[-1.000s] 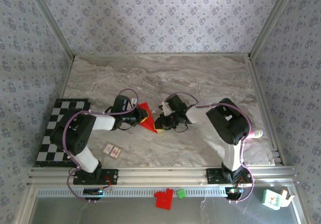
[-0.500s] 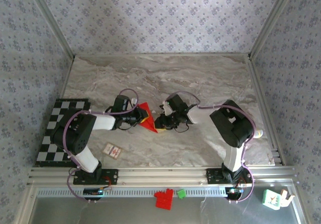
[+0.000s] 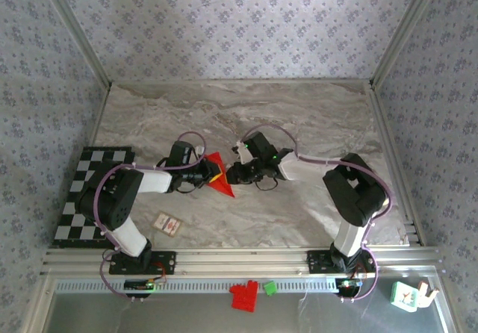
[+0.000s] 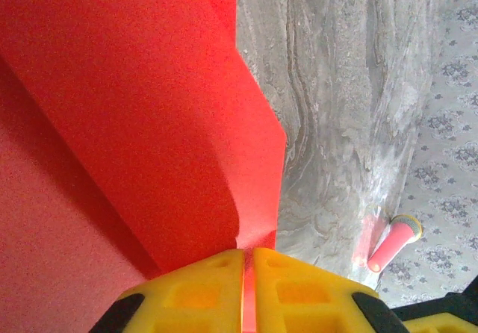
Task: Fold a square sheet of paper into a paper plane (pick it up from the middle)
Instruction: Fourth fold the wing at the center of the table.
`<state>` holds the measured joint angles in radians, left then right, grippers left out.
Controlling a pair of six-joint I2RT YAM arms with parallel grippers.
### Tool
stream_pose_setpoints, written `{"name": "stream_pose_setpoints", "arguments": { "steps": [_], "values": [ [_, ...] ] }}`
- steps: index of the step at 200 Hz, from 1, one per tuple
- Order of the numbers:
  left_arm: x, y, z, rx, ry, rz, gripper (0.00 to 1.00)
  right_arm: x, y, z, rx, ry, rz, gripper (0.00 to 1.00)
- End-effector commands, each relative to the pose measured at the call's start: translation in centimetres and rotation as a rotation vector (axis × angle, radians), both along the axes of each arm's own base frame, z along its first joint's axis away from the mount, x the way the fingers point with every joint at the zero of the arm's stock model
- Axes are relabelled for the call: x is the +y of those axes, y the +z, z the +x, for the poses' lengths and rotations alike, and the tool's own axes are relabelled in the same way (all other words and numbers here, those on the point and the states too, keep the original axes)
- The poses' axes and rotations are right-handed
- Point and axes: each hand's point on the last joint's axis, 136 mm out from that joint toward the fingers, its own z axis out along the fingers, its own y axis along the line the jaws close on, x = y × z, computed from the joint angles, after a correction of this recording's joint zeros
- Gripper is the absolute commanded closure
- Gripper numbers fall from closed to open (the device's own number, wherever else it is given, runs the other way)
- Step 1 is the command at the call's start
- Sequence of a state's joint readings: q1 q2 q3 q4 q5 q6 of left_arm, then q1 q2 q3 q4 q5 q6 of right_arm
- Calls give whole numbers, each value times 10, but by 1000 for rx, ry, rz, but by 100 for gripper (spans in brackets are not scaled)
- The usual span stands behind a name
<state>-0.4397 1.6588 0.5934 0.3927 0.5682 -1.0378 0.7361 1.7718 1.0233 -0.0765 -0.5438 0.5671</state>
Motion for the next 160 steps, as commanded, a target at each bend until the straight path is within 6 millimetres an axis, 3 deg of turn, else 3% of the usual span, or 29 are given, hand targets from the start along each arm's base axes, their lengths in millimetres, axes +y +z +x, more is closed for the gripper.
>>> {"name": "stream_pose_setpoints", "arguments": {
  "steps": [1, 160],
  "values": [
    [-3, -2, 2, 0, -12, 8, 88, 3, -14, -3, 19, 22, -45, 84],
    [4, -13, 1, 36, 12, 48, 89, 4, -41, -11, 82, 39, -85, 86]
  ]
}}
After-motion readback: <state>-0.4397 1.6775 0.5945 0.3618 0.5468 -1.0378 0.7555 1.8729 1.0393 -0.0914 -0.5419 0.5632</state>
